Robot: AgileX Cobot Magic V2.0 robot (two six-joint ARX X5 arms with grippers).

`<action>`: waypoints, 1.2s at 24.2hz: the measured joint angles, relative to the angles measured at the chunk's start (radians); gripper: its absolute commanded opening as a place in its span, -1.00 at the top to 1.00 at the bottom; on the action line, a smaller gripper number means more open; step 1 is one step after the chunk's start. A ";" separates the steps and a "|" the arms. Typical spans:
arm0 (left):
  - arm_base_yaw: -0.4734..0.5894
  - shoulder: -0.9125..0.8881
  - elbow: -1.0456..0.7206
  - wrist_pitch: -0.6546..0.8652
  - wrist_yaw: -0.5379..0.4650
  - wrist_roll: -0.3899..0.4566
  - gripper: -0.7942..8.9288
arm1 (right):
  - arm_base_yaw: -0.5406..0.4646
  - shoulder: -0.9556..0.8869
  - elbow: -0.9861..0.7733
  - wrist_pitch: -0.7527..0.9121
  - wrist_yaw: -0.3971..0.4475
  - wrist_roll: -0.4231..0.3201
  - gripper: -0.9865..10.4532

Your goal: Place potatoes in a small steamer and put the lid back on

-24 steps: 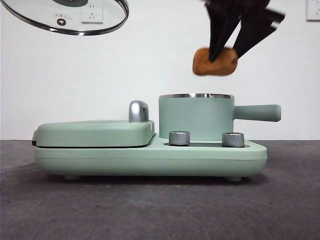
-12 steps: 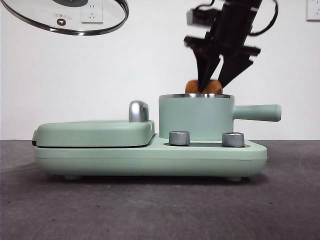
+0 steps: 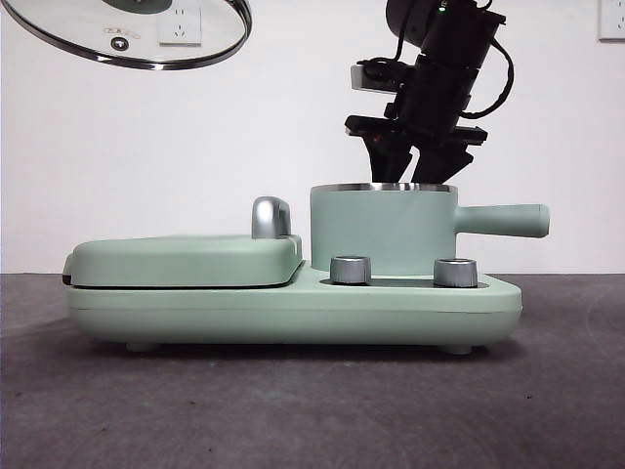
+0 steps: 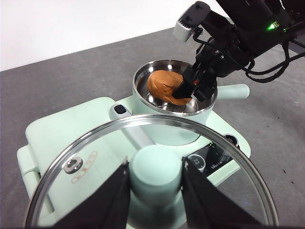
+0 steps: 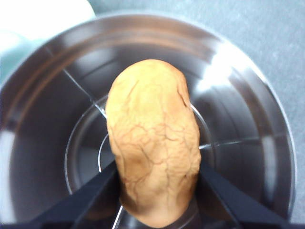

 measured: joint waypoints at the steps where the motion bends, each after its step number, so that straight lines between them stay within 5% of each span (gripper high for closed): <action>1: 0.000 0.000 0.000 0.000 0.000 0.000 0.82 | -0.001 0.004 0.000 0.000 0.000 0.000 0.55; 11: 0.000 0.000 0.000 0.000 0.000 -0.002 0.82 | -0.001 0.008 0.027 -0.058 -0.021 -0.001 0.29; 17: 0.000 0.000 0.000 0.000 0.000 -0.002 0.82 | 0.000 -0.261 0.060 -0.204 -0.023 0.000 0.22; 29: 0.000 0.000 0.000 0.000 0.000 -0.003 0.82 | 0.141 -0.883 -0.580 0.040 0.093 0.055 0.22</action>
